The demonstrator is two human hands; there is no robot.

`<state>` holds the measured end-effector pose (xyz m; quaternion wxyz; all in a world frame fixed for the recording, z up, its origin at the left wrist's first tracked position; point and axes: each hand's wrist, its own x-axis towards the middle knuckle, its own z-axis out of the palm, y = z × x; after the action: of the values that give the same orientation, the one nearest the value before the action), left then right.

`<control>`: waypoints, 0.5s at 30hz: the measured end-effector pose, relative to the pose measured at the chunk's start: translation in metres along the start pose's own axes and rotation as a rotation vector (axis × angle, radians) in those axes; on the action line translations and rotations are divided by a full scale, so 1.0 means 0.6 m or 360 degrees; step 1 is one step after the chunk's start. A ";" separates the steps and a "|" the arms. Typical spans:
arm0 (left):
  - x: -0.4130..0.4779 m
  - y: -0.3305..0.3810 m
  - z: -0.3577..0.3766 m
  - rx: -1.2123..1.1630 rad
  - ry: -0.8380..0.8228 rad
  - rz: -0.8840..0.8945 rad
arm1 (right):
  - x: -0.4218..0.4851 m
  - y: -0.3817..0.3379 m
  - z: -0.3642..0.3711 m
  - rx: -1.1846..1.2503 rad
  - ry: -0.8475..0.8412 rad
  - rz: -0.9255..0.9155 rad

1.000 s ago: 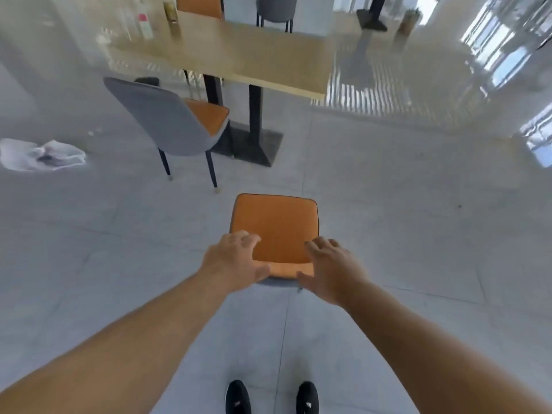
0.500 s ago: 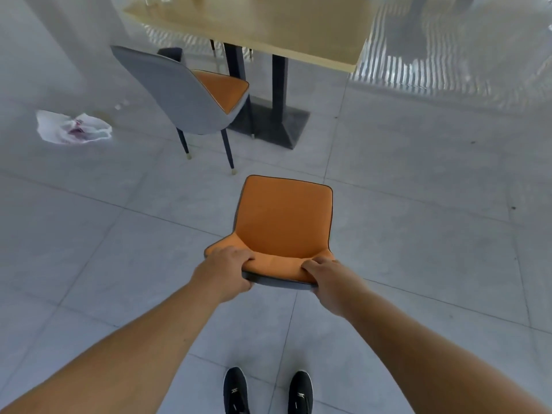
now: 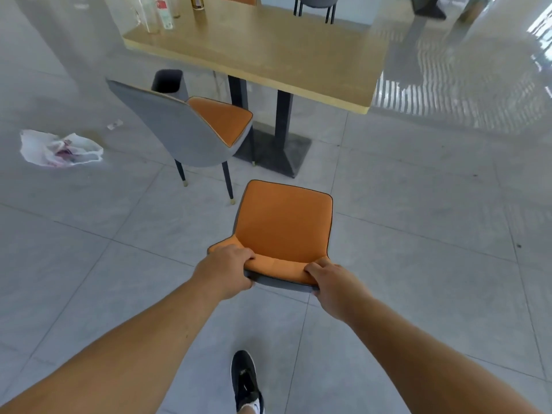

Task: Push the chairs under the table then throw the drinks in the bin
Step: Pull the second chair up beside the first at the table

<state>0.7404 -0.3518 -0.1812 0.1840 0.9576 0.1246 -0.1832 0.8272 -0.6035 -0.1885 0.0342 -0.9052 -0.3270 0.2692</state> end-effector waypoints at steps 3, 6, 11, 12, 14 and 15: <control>0.071 -0.022 -0.041 -0.0017 0.0008 0.0051 | 0.067 -0.001 -0.036 0.0017 0.0038 0.0045; 0.144 -0.039 -0.078 -0.0023 0.0013 0.0109 | 0.132 0.005 -0.072 0.0041 0.0084 0.0093; 0.268 -0.062 -0.137 -0.0016 0.0011 0.0163 | 0.242 0.024 -0.133 0.0059 0.0125 0.0133; 0.295 -0.067 -0.151 -0.0011 0.0002 0.0175 | 0.265 0.028 -0.146 0.0067 0.0134 0.0138; 0.350 -0.077 -0.177 0.0014 -0.0012 0.0182 | 0.312 0.037 -0.171 0.0085 0.0152 0.0152; 0.379 -0.081 -0.191 0.0026 -0.0010 0.0185 | 0.336 0.042 -0.185 0.0094 0.0160 0.0157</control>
<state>0.9657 -0.2236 -0.1871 0.1867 0.9642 0.0668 -0.1762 1.0278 -0.4874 -0.1935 0.0640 -0.9312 -0.2717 0.2344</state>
